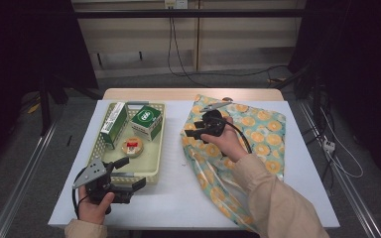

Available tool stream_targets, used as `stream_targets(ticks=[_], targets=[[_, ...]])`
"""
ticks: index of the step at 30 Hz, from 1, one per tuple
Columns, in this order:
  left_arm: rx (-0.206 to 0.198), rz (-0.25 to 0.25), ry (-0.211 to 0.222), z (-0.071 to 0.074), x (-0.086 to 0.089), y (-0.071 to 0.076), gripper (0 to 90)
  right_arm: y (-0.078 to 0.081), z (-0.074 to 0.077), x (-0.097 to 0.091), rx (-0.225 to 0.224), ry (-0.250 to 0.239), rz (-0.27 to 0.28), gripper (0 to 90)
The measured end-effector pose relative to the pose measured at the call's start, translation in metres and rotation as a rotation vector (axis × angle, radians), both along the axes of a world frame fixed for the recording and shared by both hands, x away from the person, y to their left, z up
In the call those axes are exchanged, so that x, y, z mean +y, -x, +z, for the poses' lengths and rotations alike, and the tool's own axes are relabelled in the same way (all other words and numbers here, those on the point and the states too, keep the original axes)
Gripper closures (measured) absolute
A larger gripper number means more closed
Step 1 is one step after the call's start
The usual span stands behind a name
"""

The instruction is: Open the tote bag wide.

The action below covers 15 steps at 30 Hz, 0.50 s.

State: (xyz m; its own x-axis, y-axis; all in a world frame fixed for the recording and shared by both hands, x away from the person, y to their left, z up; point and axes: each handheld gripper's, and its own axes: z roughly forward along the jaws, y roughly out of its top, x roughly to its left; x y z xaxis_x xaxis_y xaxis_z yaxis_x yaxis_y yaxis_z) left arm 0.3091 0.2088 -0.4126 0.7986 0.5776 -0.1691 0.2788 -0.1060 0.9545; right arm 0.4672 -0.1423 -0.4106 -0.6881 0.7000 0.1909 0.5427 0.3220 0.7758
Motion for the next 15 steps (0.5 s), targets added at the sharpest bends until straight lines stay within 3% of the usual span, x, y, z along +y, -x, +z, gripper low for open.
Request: stream_targets(ticks=[5, 11, 12, 15], targets=[[-0.004, -0.001, -0.006, 0.001, -0.002, 0.001, 4.3, 0.023, 0.012, -0.024, -0.026, 0.021, 0.042, 33.6], [-0.005, -0.003, -0.012, 0.001, -0.003, 0.002, 4.3, 0.052, 0.017, -0.050, -0.023, 0.031, 0.073, 30.9], [-0.006, -0.002, -0.012, 0.001, -0.004, 0.002, 4.3, 0.061, 0.018, -0.057, -0.021, 0.050, 0.076, 30.5], [-0.006, -0.001, -0.013, 0.002, -0.004, 0.002, 4.3, 0.068, 0.020, -0.063, -0.014, 0.067, 0.082, 29.7]])
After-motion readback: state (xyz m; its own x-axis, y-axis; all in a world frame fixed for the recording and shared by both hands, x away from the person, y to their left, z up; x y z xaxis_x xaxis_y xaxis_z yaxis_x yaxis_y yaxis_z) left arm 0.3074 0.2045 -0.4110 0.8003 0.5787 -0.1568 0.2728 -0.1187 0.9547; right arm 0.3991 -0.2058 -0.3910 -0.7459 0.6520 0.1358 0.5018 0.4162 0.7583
